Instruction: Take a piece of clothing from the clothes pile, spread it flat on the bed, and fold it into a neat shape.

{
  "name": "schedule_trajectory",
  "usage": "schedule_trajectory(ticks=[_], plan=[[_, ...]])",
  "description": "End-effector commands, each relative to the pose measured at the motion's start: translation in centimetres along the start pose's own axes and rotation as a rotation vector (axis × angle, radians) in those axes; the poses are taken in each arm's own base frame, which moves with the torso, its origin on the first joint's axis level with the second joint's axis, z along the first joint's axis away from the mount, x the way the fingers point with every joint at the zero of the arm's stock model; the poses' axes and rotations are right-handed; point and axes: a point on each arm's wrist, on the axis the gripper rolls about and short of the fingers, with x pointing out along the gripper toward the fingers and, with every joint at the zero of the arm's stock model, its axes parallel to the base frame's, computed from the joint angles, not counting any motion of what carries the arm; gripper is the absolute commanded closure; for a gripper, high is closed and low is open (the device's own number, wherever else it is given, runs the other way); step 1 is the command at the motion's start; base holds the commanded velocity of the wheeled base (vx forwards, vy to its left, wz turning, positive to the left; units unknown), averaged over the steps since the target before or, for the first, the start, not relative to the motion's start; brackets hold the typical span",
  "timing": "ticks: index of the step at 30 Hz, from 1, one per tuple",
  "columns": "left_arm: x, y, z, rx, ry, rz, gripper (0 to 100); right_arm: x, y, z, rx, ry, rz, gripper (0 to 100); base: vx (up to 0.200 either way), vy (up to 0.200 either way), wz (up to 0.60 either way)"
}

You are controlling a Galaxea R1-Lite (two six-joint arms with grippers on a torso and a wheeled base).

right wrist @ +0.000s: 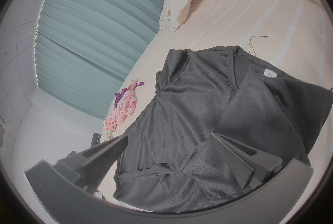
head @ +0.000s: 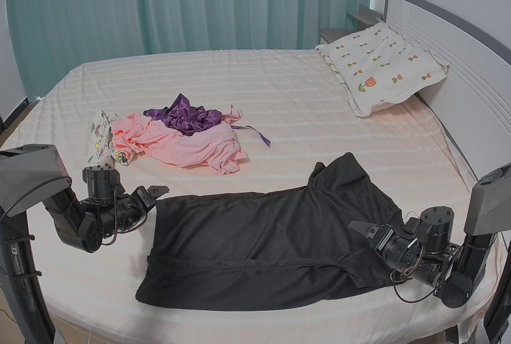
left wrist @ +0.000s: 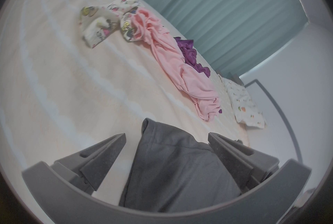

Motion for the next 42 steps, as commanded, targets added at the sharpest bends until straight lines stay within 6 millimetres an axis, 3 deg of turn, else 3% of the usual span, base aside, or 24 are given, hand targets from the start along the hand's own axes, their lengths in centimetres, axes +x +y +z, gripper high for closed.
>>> schedule_trajectory(ticks=[1,4,10,23,40,41,42], plan=[[2.4,1.0,0.3,0.096,0.012,0.026,0,0.0,0.0,0.0,-0.001,0.002,-0.002,0,0.000,0.000,0.00],[3.5,1.3,0.3,0.128,0.033,0.036,0,0.0,0.0,-0.1,-0.002,0.003,-0.001,0,0.000,0.000,0.00],[4.0,0.7,1.0,0.157,0.030,0.003,0,0.0,0.0,-0.1,-0.002,0.003,-0.001,0,0.000,0.000,0.00],[2.9,0.1,1.0,0.156,0.113,-0.119,0,-0.2,-0.1,-0.2,-0.001,0.008,-0.005,0,0.000,0.000,0.00],[3.8,1.5,0.7,0.217,0.116,-0.090,0,-0.3,-0.2,-0.2,-0.001,0.010,-0.009,0,0.000,0.000,0.00],[4.0,1.4,1.0,0.220,0.107,-0.094,100,-0.2,-0.2,-0.2,-0.001,0.011,-0.010,0,0.000,0.000,0.00],[4.2,1.3,1.1,0.220,0.103,-0.095,100,-0.2,-0.2,-0.2,0.000,0.010,-0.011,0,0.000,0.000,0.00]])
